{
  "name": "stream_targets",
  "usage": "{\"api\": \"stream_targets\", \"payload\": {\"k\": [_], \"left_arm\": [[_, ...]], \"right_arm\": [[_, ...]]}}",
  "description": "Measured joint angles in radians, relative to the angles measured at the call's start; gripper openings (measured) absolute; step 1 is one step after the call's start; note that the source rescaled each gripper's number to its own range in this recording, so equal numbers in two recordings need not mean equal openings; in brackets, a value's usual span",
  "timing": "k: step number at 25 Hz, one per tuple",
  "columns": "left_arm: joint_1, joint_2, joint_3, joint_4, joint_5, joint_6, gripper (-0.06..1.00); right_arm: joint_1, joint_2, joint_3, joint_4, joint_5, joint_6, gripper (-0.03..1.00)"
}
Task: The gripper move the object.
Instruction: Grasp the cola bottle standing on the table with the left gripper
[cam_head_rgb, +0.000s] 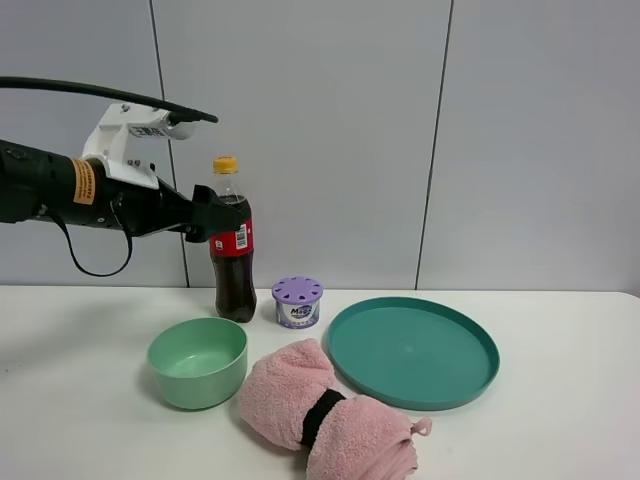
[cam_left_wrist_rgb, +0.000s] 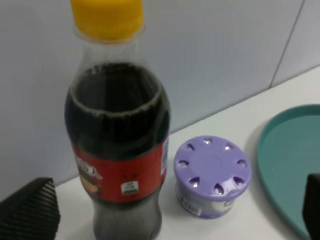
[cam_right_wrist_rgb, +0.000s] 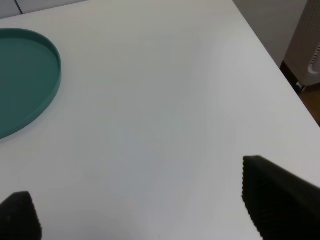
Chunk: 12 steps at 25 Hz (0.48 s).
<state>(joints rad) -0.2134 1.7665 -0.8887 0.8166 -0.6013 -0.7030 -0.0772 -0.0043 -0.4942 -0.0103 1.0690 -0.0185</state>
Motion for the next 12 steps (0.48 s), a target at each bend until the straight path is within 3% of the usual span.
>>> {"api": "stream_targets", "payload": {"k": [12], "left_arm": [[0.043, 0.164, -0.072, 0.03, -0.047, 0.054, 1.0]], "right_arm": [[0.0, 0.0, 0.0, 0.0, 0.0, 0.0, 1.0]]}}
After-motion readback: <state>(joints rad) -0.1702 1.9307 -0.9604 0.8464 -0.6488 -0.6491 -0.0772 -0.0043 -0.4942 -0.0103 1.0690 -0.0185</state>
